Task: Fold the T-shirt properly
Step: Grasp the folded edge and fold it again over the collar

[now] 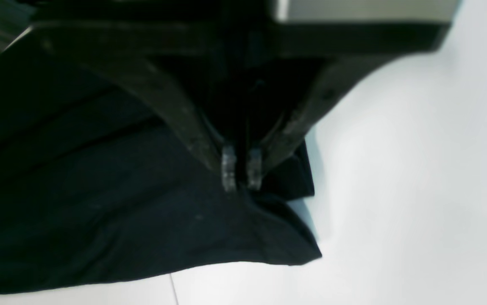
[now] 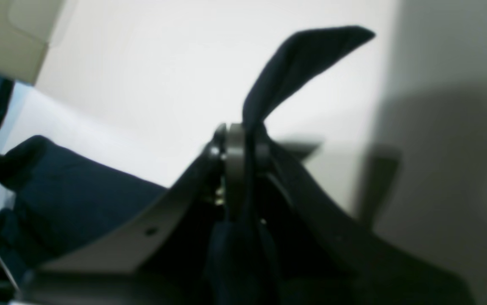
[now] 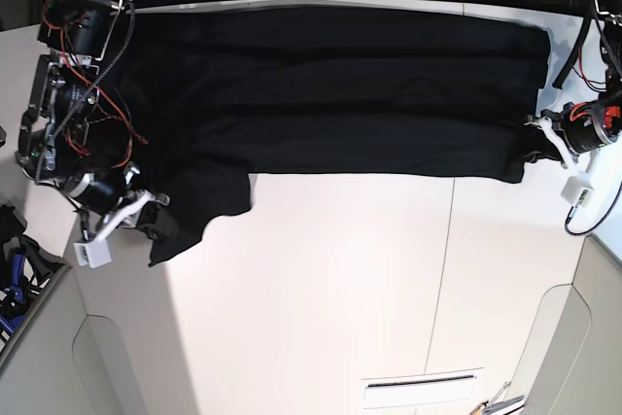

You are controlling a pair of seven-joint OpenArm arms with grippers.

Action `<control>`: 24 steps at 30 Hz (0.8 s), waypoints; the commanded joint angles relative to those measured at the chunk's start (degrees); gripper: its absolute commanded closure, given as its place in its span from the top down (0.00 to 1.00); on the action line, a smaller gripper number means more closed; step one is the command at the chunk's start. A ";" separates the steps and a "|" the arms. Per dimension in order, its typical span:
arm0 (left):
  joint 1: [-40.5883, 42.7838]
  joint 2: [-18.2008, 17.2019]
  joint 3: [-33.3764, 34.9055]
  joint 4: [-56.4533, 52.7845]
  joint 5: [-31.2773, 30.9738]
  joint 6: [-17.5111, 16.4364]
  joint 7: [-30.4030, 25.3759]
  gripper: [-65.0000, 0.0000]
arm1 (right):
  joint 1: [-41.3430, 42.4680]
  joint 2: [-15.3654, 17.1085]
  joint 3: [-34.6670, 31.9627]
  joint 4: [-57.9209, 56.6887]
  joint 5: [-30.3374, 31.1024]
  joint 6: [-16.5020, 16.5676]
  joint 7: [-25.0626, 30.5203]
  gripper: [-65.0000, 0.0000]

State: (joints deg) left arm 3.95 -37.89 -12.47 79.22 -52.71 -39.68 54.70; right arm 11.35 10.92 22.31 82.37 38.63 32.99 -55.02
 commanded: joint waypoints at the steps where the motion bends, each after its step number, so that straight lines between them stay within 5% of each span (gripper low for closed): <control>1: -0.68 -1.49 -0.79 1.81 -2.01 -0.32 0.90 0.00 | -0.61 1.16 1.44 3.50 1.51 0.48 -0.33 0.00; 8: 5.03 -2.43 -5.92 9.44 -6.97 -0.32 4.02 0.00 | -11.02 1.44 9.25 16.98 8.52 0.50 -4.20 0.00; 16: 15.63 -2.08 -14.08 19.15 -7.91 -0.32 4.11 0.00 | -21.00 1.42 16.92 19.19 13.53 1.44 -4.39 0.00; 24: 20.87 -1.62 -15.74 20.06 -7.91 -0.32 4.31 0.05 | -25.86 0.74 18.29 18.91 8.57 1.27 -4.35 0.00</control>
State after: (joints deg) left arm 24.99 -38.26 -27.44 98.52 -60.16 -39.92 59.72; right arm -14.70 11.00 40.16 100.44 46.48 34.13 -60.66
